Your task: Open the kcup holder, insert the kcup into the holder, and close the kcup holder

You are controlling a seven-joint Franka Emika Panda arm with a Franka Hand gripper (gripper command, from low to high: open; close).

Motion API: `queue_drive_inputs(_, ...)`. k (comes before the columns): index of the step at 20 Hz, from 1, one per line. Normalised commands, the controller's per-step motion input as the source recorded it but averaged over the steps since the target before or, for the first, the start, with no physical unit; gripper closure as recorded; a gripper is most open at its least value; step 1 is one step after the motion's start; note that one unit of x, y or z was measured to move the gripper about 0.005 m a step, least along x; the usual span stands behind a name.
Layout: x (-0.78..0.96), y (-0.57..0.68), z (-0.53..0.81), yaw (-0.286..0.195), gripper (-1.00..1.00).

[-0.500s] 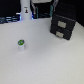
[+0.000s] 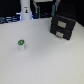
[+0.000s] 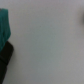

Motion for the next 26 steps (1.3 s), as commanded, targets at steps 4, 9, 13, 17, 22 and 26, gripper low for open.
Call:
queue_drive_inputs(4,-0.13,0.75,0.07,-0.18,-1.0)
queue_drive_inputs(9,-0.12,0.79,0.0,-0.18,-1.0)
queue_drive_inputs(13,-0.17,0.8,-0.08,-0.176,-1.0)
queue_drive_inputs(17,-0.23,0.78,-0.14,-0.173,-1.0)
queue_drive_inputs(22,-0.25,0.62,-0.25,-0.189,-1.0)
queue_drive_inputs(26,-0.25,0.47,-0.35,-0.189,-1.0)
